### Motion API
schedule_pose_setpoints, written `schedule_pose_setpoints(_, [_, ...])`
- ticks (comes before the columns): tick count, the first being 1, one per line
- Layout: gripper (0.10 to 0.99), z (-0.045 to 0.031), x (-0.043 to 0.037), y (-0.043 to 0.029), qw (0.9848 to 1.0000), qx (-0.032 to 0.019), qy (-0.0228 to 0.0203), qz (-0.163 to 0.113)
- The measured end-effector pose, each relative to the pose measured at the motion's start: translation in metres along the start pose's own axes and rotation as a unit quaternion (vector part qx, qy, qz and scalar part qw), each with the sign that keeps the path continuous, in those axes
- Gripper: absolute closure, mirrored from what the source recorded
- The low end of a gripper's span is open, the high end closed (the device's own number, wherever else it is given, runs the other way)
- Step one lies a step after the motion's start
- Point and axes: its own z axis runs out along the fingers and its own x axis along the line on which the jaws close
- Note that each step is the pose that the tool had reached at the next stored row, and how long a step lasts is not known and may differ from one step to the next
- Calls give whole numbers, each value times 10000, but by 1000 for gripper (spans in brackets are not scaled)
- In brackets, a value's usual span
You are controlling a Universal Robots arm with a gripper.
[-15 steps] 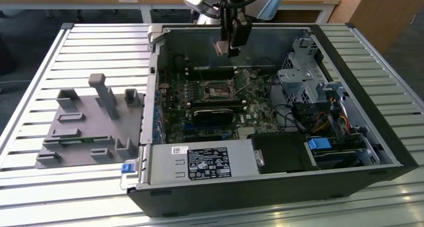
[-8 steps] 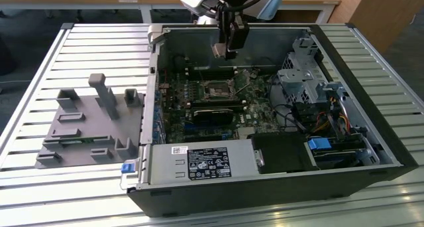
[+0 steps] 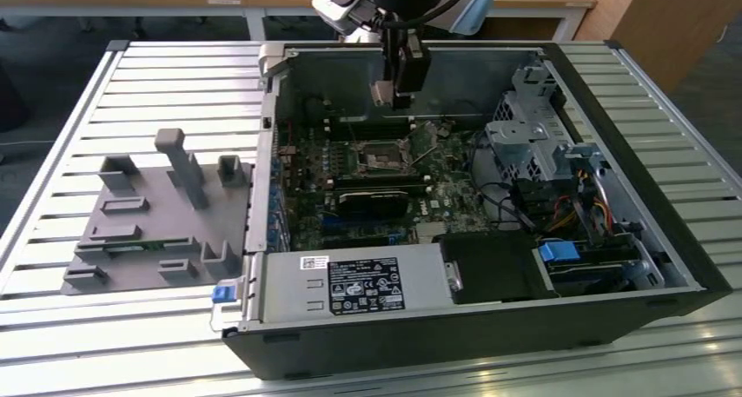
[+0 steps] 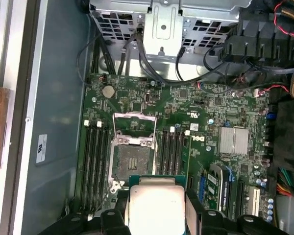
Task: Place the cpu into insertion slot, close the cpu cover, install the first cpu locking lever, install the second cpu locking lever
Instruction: 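Place the cpu into insertion slot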
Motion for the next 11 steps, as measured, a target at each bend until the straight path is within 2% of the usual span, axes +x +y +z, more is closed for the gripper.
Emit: schedule_pose_setpoints(11, [545,132,-1,-6,10000,-1,-3,54])
